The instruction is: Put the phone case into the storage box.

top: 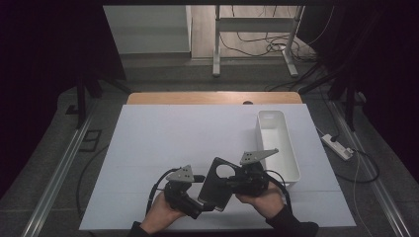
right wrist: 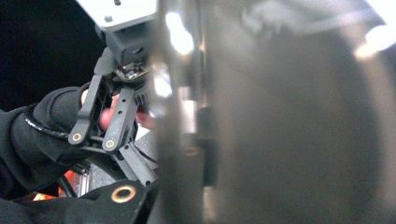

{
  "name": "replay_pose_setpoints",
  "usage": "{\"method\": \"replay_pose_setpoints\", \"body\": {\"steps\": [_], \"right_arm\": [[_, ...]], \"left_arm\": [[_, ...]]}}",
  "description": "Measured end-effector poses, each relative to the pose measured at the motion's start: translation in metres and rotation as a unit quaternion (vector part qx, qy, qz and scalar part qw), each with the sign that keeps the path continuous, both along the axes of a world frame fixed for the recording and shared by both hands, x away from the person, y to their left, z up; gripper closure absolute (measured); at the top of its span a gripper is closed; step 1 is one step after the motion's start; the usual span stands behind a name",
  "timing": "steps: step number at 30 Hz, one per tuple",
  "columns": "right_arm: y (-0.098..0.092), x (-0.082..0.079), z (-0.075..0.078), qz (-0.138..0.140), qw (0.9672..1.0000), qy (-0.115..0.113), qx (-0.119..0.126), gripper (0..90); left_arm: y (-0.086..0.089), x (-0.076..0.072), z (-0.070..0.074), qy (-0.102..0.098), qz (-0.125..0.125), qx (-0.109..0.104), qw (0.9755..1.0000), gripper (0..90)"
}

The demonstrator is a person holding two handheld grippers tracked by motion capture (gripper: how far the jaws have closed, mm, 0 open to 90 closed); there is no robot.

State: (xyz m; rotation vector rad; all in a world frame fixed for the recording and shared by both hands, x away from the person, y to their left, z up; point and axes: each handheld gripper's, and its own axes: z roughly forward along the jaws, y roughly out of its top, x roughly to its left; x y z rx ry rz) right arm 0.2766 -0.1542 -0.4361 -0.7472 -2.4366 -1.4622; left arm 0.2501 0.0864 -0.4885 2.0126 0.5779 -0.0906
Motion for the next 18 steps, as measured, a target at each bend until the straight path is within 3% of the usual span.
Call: {"method": "replay_pose_setpoints", "body": {"steps": [5,7,14,15,18], "right_arm": [[0.0021,-0.0017,0.0001,0.009,1.0000,0.000,0.002,86.7],[0.0028,-0.0023,0.0003,0.014,0.9999,-0.002,0.006,86.7],[0.0029,-0.0033,0.0016,0.023,0.9996,-0.002,0.013,86.7],[0.0029,-0.0033,0.0016,0.023,0.9996,-0.002,0.013,86.7],[0.0025,-0.0034,0.0023,0.028,0.9995,-0.003,0.016,86.7]], "left_arm": [[-0.0002,-0.0007,0.0013,0.001,-0.005,0.003,1.0000,4.0],[0.0004,-0.0015,0.0020,-0.001,-0.010,0.002,0.9999,12.5],[0.0020,-0.0036,0.0033,0.006,-0.039,-0.004,0.9992,55.0],[0.0020,-0.0038,0.0032,0.006,-0.043,-0.005,0.9990,55.0],[0.0021,-0.0043,0.0036,0.006,-0.056,-0.011,0.9983,66.5]]}}
